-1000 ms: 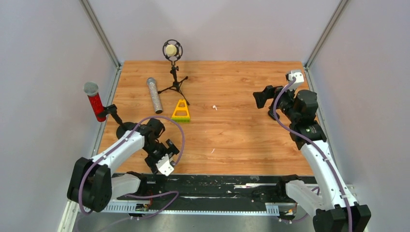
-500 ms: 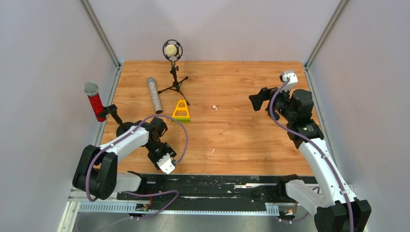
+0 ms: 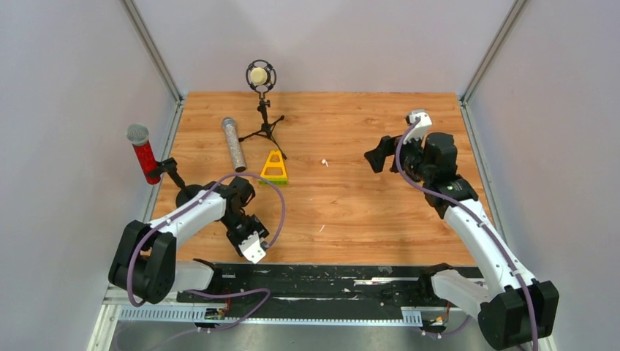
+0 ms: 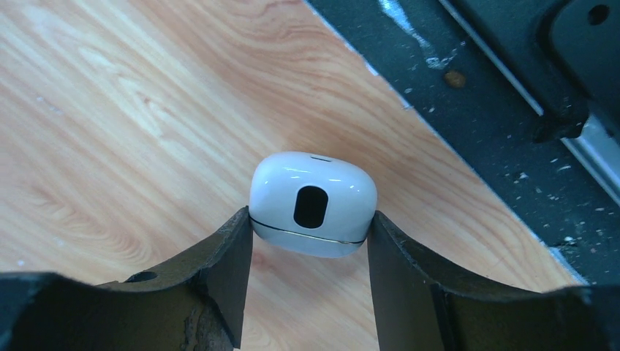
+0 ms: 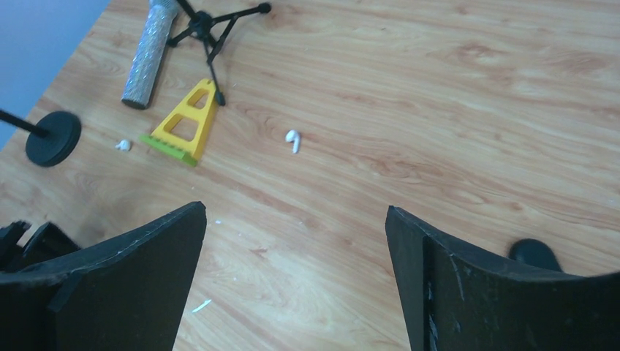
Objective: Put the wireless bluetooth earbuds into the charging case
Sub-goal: Pick up the charging case at the center of the board.
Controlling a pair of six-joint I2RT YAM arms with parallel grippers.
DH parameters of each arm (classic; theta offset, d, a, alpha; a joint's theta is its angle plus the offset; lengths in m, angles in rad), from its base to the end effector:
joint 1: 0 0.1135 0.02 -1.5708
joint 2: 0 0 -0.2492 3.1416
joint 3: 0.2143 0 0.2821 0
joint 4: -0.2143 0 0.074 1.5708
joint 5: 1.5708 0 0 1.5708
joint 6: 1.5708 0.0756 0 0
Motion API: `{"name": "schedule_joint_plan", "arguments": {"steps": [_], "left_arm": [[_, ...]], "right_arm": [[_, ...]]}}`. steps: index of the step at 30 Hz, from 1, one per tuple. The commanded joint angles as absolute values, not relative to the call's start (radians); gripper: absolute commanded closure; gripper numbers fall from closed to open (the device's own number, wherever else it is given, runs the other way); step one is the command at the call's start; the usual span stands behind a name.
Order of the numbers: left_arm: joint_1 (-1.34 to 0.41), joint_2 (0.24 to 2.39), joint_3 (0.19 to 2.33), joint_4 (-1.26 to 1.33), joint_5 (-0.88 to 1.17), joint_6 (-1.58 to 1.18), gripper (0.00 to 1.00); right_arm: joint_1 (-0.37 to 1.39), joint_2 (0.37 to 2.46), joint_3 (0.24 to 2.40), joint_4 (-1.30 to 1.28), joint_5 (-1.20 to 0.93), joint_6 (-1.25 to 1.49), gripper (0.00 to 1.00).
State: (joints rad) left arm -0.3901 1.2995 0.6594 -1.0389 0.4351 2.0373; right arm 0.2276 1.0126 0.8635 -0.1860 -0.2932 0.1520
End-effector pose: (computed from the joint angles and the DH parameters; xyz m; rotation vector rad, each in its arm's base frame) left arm 0.1680 -0.1035 0.0953 2.6540 1.0265 -0.5405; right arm 0.2949 0.0907 0.2951 -0.2734 1.9076 0.5349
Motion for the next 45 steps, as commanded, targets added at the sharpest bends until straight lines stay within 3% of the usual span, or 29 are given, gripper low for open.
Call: {"name": "schedule_joint_plan", "arguments": {"steps": [1, 10, 16, 21, 26, 40, 45], "left_arm": [[-0.394, 1.259, 0.726, -1.034, 0.467, 2.385, 0.77], [-0.393, 1.193, 0.877, -0.975, 0.523, 2.271, 0.75], [-0.394, 1.185, 0.988, -0.981, 0.505, 2.273, 0.73], [-0.395, 1.180, 1.032, -0.972, 0.502, 2.271, 0.73], [-0.394, 1.171, 1.047, -0.952, 0.497, 2.265, 0.73], [-0.394, 1.175, 1.053, -0.889, 0.499, 2.207, 0.73], [-0.395, 1.162, 1.043, -0.895, 0.517, 2.213, 0.74]], "right_arm": [[0.312, 1.055, 0.895, -0.179, -0.302, 0.174, 0.05], [0.594, 1.269, 0.958, -0.127, -0.428, 0.282, 0.06], [0.660, 1.421, 0.933, 0.216, -0.592, 0.520, 0.07], [0.737, 1.579, 1.023, 0.319, -0.611, 0.594, 0.10], [0.747, 1.705, 1.103, 0.362, -0.646, 0.682, 0.23], [0.791, 1.867, 1.244, 0.297, -0.697, 0.697, 0.42], [0.788, 1.870, 1.255, 0.312, -0.697, 0.695, 0.65]]}}
